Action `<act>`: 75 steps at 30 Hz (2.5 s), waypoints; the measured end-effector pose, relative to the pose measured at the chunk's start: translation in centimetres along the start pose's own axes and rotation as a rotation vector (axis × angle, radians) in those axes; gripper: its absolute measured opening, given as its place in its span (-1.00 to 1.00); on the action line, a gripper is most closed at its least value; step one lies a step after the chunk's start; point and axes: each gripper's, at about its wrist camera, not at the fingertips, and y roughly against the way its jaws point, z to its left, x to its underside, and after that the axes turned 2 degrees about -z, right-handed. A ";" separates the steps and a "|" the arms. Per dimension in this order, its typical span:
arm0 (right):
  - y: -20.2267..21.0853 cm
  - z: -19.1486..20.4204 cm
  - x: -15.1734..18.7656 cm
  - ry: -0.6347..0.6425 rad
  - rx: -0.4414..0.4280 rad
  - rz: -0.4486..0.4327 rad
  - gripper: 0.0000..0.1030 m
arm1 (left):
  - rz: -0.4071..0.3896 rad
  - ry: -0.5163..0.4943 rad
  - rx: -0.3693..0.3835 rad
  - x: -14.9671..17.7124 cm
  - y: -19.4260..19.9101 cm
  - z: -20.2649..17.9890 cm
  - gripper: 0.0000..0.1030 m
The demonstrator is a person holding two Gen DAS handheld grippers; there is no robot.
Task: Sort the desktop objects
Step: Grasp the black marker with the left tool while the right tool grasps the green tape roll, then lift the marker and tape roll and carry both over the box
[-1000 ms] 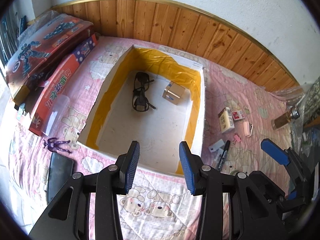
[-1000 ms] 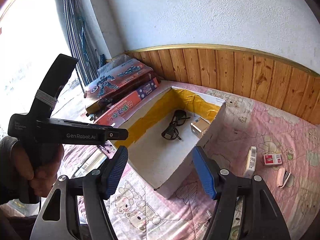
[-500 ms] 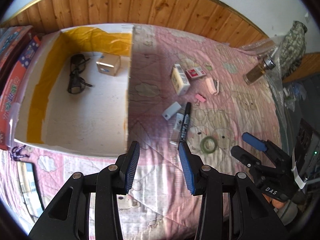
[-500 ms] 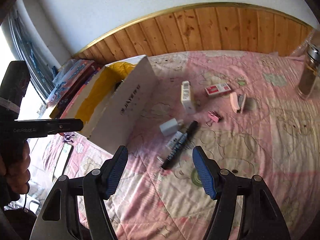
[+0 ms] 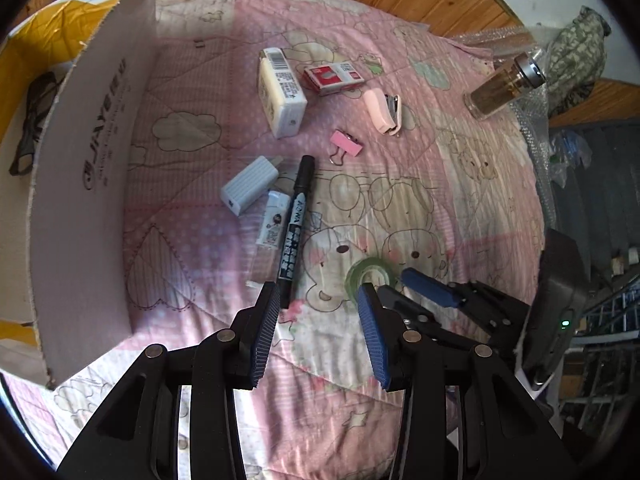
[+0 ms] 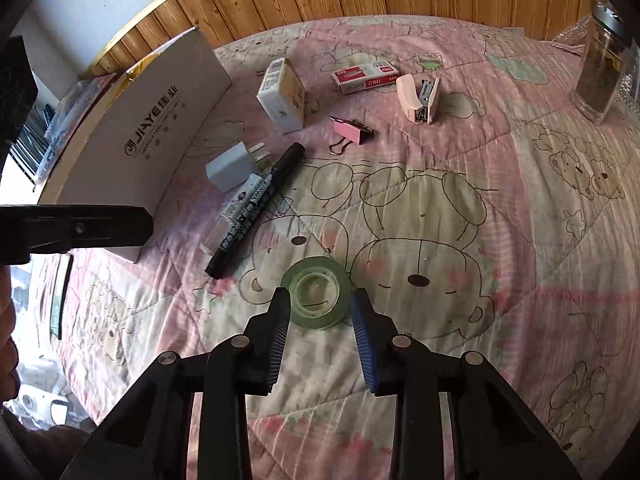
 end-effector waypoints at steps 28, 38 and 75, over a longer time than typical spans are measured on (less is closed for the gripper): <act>-0.9 -6.0 1.9 0.070 0.075 -0.026 -0.65 | 0.062 -0.157 -0.175 -3.4 -8.4 -1.8 -0.76; 3.1 -8.9 1.6 -0.216 -0.064 -0.085 -0.70 | -0.022 -0.141 -0.080 -2.3 -1.8 -2.6 -0.76; 10.1 12.9 -6.4 0.366 -0.145 -0.204 -0.70 | -0.363 0.096 -0.297 2.6 17.5 8.2 -0.76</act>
